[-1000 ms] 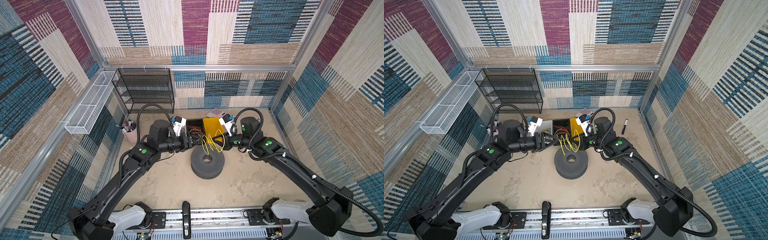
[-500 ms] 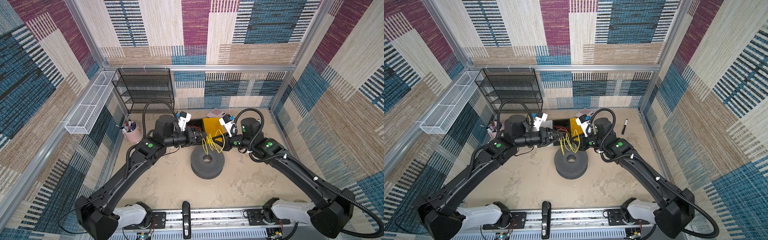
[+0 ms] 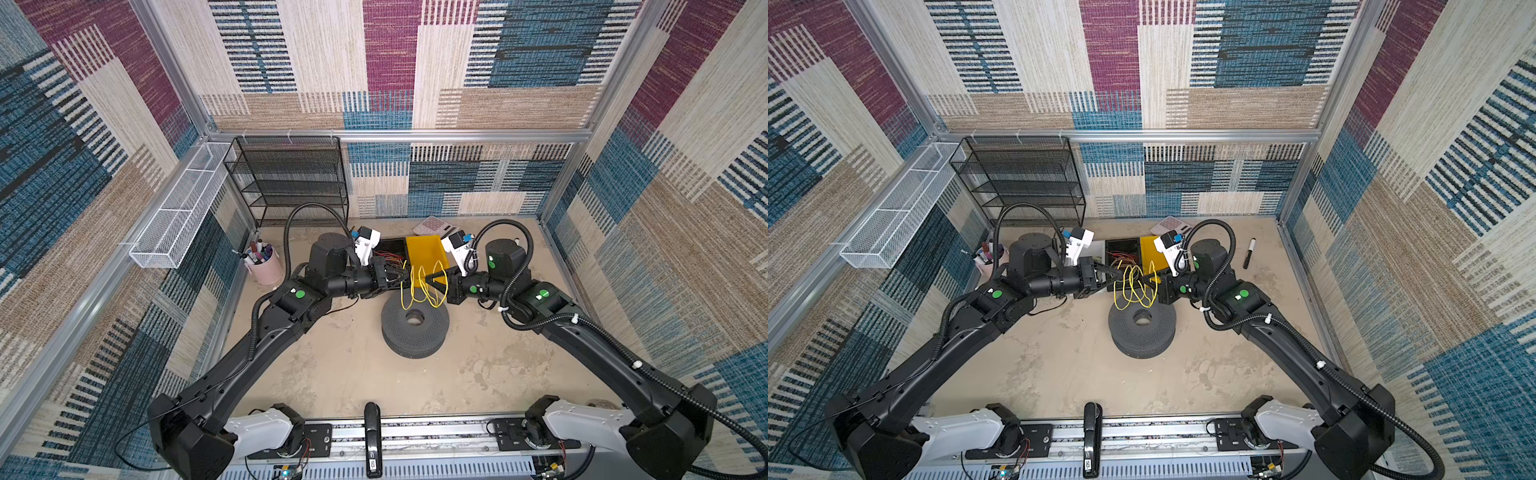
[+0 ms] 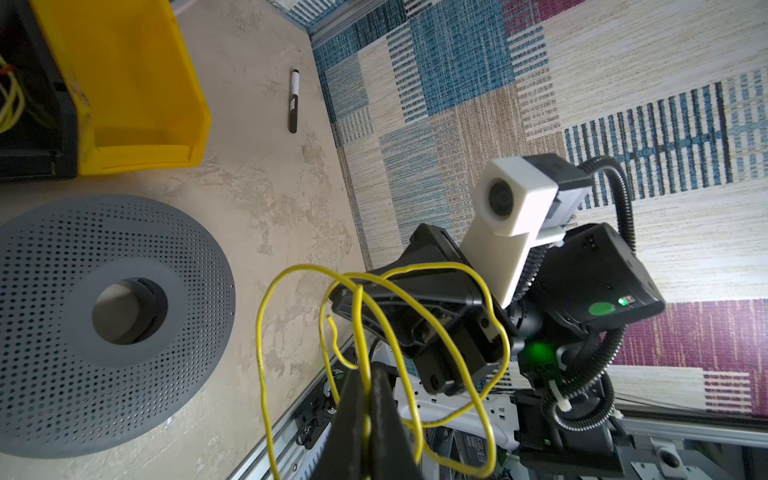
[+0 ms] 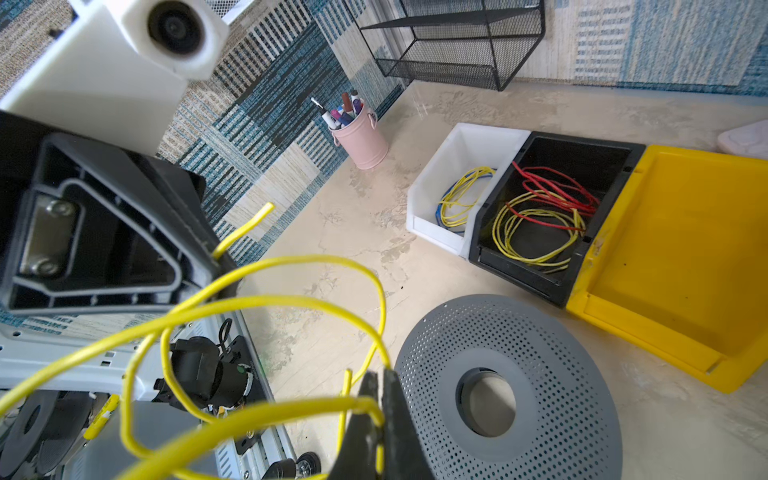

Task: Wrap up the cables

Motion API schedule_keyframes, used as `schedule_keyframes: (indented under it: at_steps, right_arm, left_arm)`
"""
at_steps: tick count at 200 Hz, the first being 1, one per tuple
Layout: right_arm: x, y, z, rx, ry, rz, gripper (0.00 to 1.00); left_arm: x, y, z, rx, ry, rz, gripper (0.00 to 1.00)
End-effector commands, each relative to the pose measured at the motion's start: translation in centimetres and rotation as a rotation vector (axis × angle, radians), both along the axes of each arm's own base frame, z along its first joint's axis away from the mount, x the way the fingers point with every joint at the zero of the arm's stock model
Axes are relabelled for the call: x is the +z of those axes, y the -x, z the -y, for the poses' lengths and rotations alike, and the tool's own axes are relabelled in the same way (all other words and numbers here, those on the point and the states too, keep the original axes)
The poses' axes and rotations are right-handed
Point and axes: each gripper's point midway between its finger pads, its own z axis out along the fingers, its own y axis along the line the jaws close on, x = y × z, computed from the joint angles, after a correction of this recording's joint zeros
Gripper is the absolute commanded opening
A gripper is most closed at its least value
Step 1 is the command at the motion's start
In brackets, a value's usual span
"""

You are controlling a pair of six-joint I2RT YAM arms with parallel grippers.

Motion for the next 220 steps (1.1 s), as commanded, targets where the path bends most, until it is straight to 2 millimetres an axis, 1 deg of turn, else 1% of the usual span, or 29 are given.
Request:
schedule_keyframes:
  at_steps: [1, 21, 31, 37, 44, 61, 73, 80, 89, 105, 119, 132, 146, 157, 168, 187, 202, 220]
  right_arm:
    - [0.5, -1.2, 0.9, -0.082, 0.020, 0.057, 0.00]
    - [-0.5, -1.9, 2.0, -0.144, 0.072, 0.054, 0.00]
    - [-0.8, -1.9, 1.9, -0.143, 0.077, 0.050, 0.00]
    - [-0.6, -1.7, 1.7, -0.129, 0.065, 0.053, 0.01]
    - [-0.2, -1.3, 1.2, -0.095, 0.037, 0.053, 0.07]
    - [1.1, -0.2, 0.1, -0.013, -0.028, 0.060, 0.29]
    - [1.7, 0.2, 0.0, 0.008, -0.044, 0.066, 0.45]
    - [2.0, 0.3, 0.2, 0.001, -0.040, 0.075, 0.51]
    - [2.3, 0.3, 0.6, -0.016, -0.026, 0.091, 0.56]
    - [2.6, 0.2, 1.6, -0.061, 0.010, 0.114, 0.58]
    - [2.2, 0.2, 2.6, -0.102, 0.038, 0.116, 0.58]
    - [1.9, 0.6, 2.9, -0.111, 0.041, 0.109, 0.53]
    - [1.9, 1.5, 2.6, -0.074, 0.011, 0.096, 0.49]
    - [2.3, 2.6, 2.1, -0.017, -0.029, 0.089, 0.47]
    - [2.9, 3.9, 1.6, 0.042, -0.075, 0.091, 0.47]
    - [4.2, 6.3, 0.7, 0.164, -0.167, 0.097, 0.51]
    - [5.6, 8.5, 0.2, 0.275, -0.250, 0.123, 0.52]
    - [7.0, 10.1, -0.1, 0.345, -0.308, 0.162, 0.60]
  left_arm:
    - [0.3, 0.0, -1.4, 0.050, -0.053, 0.039, 0.00]
    - [1.1, 0.4, -3.6, 0.105, -0.126, 0.092, 0.00]
    - [1.7, 0.8, -4.6, 0.126, -0.149, 0.129, 0.00]
    - [2.1, 1.0, -4.9, 0.129, -0.152, 0.152, 0.00]
    - [2.5, 1.4, -5.1, 0.126, -0.149, 0.175, 0.00]
    - [3.6, 2.2, -5.2, 0.104, -0.130, 0.213, 0.00]
    - [4.1, 2.6, -5.3, 0.093, -0.126, 0.232, 0.00]
    - [4.2, 2.7, -5.4, 0.095, -0.130, 0.237, 0.00]
    - [4.4, 2.7, -5.7, 0.107, -0.138, 0.243, 0.00]
    - [4.8, 2.7, -6.1, 0.125, -0.143, 0.257, 0.00]
    - [5.2, 2.7, -6.3, 0.137, -0.135, 0.265, 0.00]
    - [5.3, 2.6, -6.5, 0.155, -0.134, 0.260, 0.00]
    - [5.6, 2.6, -6.8, 0.168, -0.130, 0.262, 0.00]
    - [5.8, 2.6, -7.0, 0.180, -0.126, 0.264, 0.00]
    - [5.9, 2.7, -7.1, 0.191, -0.124, 0.266, 0.00]
    - [5.7, 2.6, -7.4, 0.204, -0.128, 0.265, 0.00]
    - [5.5, 2.5, -7.5, 0.214, -0.135, 0.262, 0.00]
    - [5.1, 2.4, -7.7, 0.227, -0.143, 0.254, 0.00]
